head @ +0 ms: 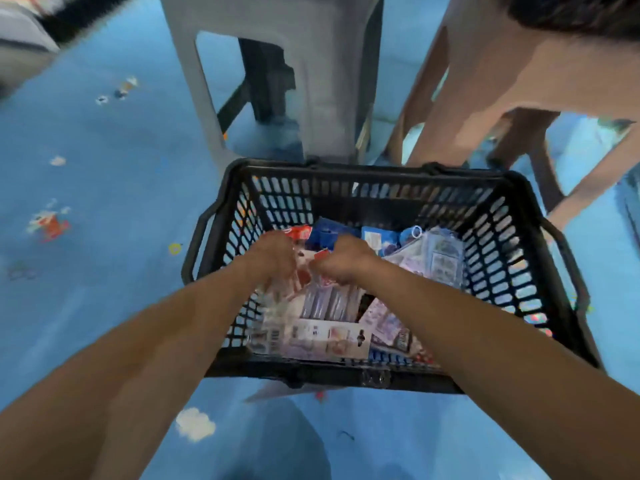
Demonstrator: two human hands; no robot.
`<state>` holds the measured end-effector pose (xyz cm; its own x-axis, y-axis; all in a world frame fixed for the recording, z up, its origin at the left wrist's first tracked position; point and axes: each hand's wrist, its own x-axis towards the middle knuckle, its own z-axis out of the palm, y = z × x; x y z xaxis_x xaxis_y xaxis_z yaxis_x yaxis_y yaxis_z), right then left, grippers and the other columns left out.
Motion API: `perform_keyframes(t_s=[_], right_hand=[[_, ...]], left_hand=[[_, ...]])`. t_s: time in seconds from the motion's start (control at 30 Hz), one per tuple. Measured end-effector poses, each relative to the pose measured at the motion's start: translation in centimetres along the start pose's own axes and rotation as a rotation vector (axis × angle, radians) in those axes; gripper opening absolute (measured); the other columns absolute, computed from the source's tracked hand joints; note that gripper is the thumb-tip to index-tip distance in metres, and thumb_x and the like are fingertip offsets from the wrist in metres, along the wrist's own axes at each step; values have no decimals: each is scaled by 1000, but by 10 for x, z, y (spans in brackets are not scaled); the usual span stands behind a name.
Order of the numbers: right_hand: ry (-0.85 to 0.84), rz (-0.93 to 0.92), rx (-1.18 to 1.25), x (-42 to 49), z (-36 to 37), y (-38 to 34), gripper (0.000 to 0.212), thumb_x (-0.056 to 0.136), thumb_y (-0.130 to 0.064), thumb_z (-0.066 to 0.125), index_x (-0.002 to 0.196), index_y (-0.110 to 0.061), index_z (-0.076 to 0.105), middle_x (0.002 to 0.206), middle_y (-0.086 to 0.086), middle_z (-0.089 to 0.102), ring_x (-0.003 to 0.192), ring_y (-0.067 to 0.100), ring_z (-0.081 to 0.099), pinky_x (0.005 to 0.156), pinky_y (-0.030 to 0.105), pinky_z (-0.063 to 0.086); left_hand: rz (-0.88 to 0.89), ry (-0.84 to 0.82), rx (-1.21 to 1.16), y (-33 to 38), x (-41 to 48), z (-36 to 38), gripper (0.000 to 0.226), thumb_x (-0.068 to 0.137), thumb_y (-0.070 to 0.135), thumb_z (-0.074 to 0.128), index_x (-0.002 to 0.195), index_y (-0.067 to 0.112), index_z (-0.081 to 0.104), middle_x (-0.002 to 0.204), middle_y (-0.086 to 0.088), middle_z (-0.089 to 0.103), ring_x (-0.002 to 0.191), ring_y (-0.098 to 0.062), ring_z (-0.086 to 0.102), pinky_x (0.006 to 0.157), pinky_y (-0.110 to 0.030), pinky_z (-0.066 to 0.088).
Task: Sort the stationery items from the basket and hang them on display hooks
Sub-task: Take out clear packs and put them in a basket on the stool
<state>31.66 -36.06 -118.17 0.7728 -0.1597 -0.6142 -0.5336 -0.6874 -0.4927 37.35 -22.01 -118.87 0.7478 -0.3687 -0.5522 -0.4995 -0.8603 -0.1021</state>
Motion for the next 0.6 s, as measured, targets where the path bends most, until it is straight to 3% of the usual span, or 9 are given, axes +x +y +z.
perform_keyframes(t_s=[0.1,0.2,0.27,0.33,0.4,0.5,0.6], right_hand=[[-97,58,125,21,19,-2,51,73,-42,87,105,-12,61,105,8,68,91,23,68,79,37,60],[-99,73,205,32,29,6,37,76,-30,88,90,-15,57,85,4,64,69,13,64,54,23,51],[-46,41,207,33,22,9,20,85,-21,78,94,-10,64,82,6,63,57,11,61,45,19,43],[17,-7,219,30,8,11,20,97,-26,63,103,-7,66,92,11,62,73,20,60,58,26,45],[-7,-10,342,25,-2,15,19,102,-28,54,103,-11,63,92,12,61,77,24,59,67,33,47],[-88,-11,501,16,-8,23,7,102,-17,53,98,-16,58,90,11,64,76,23,66,70,37,55],[-71,-39,601,15,-13,29,10,97,-7,59,98,-17,59,86,8,71,79,22,72,69,38,62]], left_hand=[[-15,-35,-101,-2,16,1,33,102,27,58,127,8,67,130,-14,64,119,-30,63,96,-36,51],[-76,-216,-219,6,22,0,31,94,29,74,118,10,74,111,-6,72,94,-21,62,86,-30,52],[-85,-187,-279,6,26,3,33,91,27,77,119,10,73,96,-4,66,90,-17,57,81,-27,51],[-70,-134,-311,4,24,4,33,93,25,75,121,8,70,95,-3,64,98,-20,60,90,-30,54],[-62,-100,-338,0,22,5,30,96,20,68,124,7,69,115,-8,69,109,-24,65,97,-33,54],[-53,-160,-421,-9,26,5,31,93,7,67,124,2,67,116,-12,68,100,-22,64,88,-30,54],[-115,-230,-610,-15,30,5,35,85,4,79,118,4,65,111,-7,66,94,-21,60,90,-32,57]])
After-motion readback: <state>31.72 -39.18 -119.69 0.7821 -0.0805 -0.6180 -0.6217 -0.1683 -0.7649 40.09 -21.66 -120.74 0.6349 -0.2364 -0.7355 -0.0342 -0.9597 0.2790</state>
